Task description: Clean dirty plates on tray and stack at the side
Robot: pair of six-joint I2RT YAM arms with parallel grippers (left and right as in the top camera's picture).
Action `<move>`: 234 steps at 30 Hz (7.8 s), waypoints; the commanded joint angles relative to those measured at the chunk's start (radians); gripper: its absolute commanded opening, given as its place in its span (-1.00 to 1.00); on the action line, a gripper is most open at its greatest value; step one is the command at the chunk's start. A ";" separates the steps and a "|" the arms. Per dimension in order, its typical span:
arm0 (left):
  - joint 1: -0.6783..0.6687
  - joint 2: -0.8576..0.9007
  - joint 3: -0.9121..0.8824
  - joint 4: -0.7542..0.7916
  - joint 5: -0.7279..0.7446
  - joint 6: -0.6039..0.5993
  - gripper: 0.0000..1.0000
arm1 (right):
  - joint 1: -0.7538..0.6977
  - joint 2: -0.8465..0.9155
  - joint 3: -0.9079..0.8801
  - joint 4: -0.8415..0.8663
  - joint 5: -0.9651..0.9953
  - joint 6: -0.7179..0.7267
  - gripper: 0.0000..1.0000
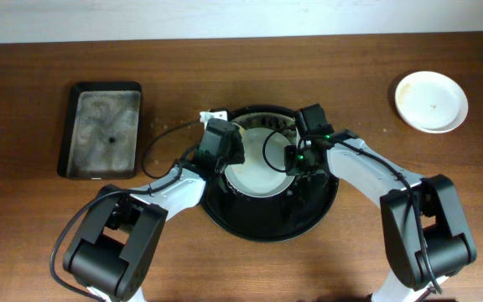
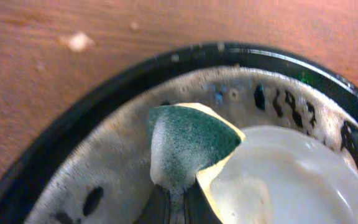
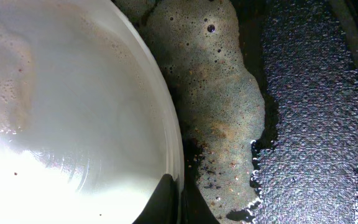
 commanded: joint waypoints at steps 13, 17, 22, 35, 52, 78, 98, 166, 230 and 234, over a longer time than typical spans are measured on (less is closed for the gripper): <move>0.016 -0.103 0.008 0.033 -0.203 0.041 -0.99 | -0.001 0.019 -0.005 -0.029 0.043 -0.037 -0.92; 0.016 -0.161 0.008 -0.002 -0.069 0.041 -0.99 | -0.001 0.019 -0.005 -0.036 0.043 -0.037 -0.92; 0.016 -0.182 0.008 -0.067 0.233 0.034 -0.99 | -0.001 0.019 -0.005 -0.042 0.042 -0.037 -0.92; 0.016 -0.163 0.008 -0.165 0.377 0.110 -0.99 | -0.001 0.019 -0.005 -0.041 0.027 -0.037 -0.92; 0.019 0.056 0.008 0.057 0.274 0.526 -0.99 | -0.001 0.019 -0.005 -0.049 0.028 -0.037 -0.92; 0.014 -0.022 0.008 0.171 -0.040 0.664 -0.99 | -0.002 0.019 -0.005 -0.052 0.028 -0.037 -0.92; 0.018 -0.051 0.008 -0.081 0.368 0.319 -0.99 | -0.002 0.019 -0.005 -0.051 0.028 -0.037 -0.92; 0.229 -0.356 0.008 -0.142 0.137 0.382 -0.99 | 0.031 -0.007 0.467 -0.494 0.466 -0.042 -0.92; 0.780 -0.428 0.008 -0.193 0.834 0.391 -0.99 | 0.555 0.132 0.654 -0.462 1.438 -0.457 -0.92; 0.780 -0.428 0.008 -0.193 0.833 0.391 -0.99 | 0.555 0.132 0.654 -0.462 1.438 -0.457 -0.92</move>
